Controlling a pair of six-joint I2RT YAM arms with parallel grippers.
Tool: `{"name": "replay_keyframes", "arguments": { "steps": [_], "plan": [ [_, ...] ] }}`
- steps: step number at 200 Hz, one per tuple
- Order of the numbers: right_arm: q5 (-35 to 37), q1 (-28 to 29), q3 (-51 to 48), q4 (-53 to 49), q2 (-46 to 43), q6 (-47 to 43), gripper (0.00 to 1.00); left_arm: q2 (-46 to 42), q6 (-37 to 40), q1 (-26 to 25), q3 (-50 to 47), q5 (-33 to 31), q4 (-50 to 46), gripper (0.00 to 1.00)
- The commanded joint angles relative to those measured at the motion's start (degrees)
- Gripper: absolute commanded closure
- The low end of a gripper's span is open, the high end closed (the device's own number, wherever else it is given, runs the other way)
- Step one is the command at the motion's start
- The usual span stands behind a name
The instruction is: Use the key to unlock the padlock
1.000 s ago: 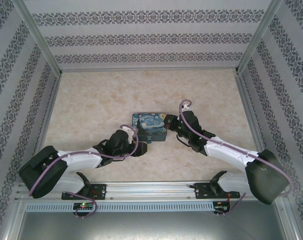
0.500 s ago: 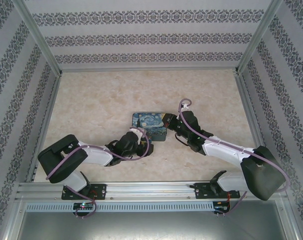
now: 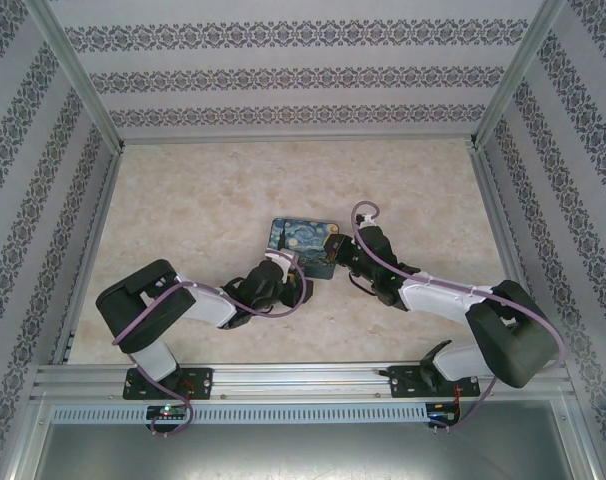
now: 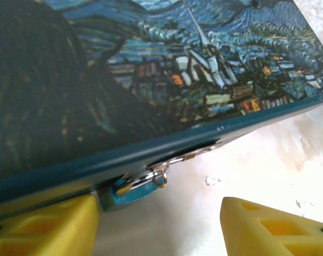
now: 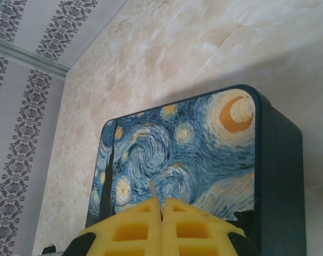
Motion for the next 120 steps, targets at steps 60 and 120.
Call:
{"name": "replay_keyframes", "arguments": {
  "steps": [60, 120],
  "plan": [
    [-0.3, -1.4, -2.1, 3.8, 2.0, 1.0, 1.00, 3.5, -0.1, -0.8, 2.2, 2.0, 3.8, 0.39],
    [-0.4, -1.5, -2.1, 4.0, 2.3, 1.2, 1.00, 2.1, -6.2, -0.8, 0.6, 3.5, 10.8, 0.38]
  ]
}}
